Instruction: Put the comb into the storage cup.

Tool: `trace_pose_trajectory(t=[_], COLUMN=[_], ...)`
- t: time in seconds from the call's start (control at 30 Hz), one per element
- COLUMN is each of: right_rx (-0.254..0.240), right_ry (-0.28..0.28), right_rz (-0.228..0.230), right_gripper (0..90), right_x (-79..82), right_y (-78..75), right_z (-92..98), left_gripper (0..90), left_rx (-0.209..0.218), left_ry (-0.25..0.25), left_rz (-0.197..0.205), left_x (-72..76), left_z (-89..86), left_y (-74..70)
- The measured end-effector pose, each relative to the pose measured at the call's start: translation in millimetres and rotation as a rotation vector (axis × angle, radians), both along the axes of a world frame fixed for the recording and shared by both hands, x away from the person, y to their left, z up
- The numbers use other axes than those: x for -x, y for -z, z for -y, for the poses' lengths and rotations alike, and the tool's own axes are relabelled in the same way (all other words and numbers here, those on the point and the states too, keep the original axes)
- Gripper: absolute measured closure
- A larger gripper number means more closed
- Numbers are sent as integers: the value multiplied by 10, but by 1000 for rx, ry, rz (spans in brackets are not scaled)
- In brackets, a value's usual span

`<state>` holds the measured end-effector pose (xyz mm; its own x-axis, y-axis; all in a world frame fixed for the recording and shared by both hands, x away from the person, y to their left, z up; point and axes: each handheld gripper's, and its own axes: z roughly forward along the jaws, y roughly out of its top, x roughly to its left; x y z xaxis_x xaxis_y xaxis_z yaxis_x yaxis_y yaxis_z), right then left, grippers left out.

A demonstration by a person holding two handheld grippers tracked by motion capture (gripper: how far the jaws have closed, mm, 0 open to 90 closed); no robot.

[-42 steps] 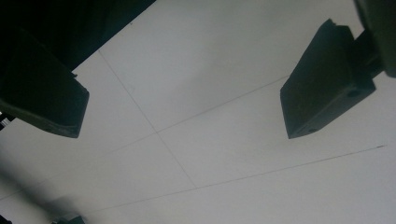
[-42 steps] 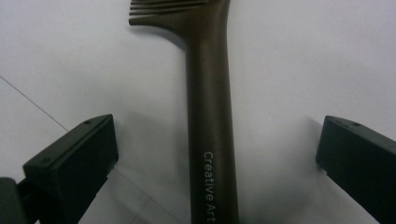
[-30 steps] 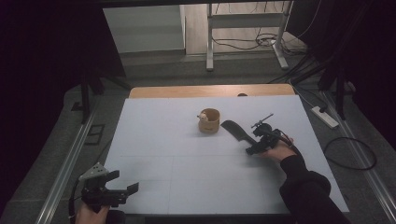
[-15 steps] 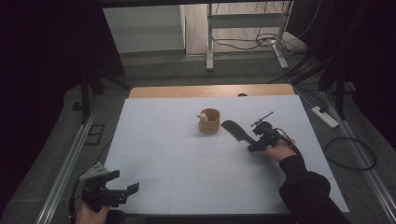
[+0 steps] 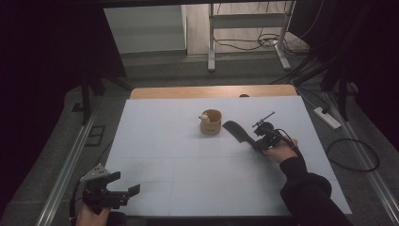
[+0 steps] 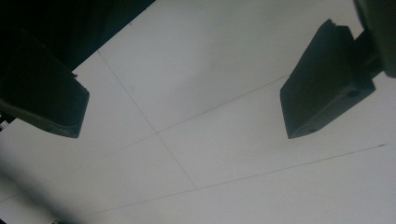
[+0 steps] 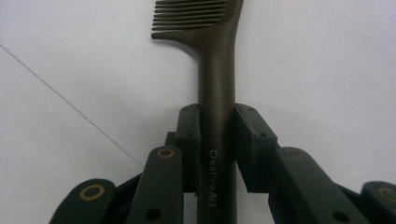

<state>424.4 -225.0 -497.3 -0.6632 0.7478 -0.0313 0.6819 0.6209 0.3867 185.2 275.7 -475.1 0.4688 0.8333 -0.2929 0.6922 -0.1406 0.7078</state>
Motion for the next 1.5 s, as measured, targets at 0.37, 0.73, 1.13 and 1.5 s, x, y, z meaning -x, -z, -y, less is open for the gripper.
trace_pose_trajectory(t=[0.37, 0.73, 1.13, 1.5], right_rx=[-81, -93, -120, -174], right_ry=[45, 38, 19, 18], right_rz=[-5, 34, 94, 147], right_gripper=[722, 723, 723, 722], right_x=[10, 99, 220, 331], right_y=[11, -26, -118, -218], right_z=[90, 158, 191, 264], left_gripper=[3, 2, 0, 0], left_rx=[34, 80, 66, 65], left_ry=[4, 122, 126, 137], left_rz=[19, 64, 87, 111], left_x=[8, -105, -291, -507], left_z=[-13, 75, 171, 287], left_y=[-16, -85, -89, -195])
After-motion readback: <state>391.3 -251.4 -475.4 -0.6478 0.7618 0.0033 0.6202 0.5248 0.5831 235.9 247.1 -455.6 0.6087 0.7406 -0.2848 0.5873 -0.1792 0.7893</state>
